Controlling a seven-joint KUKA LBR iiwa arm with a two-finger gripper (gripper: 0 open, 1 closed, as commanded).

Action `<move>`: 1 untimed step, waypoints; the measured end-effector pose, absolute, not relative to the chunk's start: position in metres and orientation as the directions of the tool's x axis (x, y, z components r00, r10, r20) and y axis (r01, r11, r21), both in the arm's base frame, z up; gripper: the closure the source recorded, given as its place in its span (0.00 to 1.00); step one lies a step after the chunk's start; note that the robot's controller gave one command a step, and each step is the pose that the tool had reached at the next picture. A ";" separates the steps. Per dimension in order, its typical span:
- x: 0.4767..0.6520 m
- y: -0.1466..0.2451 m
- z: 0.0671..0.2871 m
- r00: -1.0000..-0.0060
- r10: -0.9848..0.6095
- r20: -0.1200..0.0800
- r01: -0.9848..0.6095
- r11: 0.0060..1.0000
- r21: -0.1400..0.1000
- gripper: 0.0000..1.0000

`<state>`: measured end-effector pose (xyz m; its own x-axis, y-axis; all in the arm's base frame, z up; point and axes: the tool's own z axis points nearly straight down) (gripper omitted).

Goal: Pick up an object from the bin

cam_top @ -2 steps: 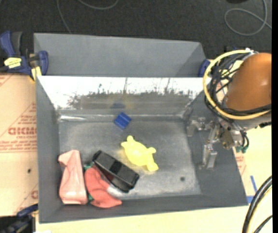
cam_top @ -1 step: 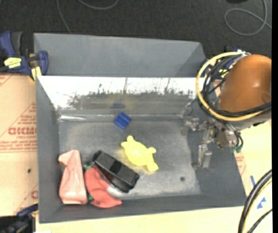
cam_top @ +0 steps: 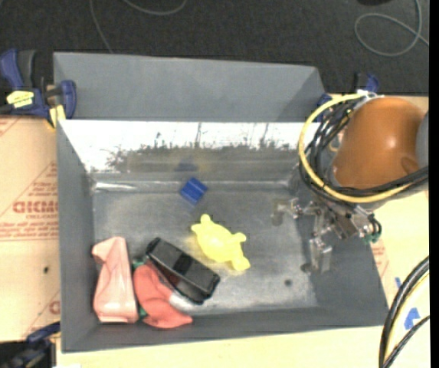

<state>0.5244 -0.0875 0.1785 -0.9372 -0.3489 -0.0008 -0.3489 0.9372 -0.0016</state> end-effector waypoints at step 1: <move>0.544 -0.060 0.153 -0.954 -0.298 -0.011 -0.298 0.954 -0.009 0.00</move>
Offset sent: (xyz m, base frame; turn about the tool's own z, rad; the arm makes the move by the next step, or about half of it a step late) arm 0.0028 0.0633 -0.0887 -0.2033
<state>0.5443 -0.0597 0.1525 -0.9544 -0.2985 -0.0113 -0.2984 0.9544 -0.0095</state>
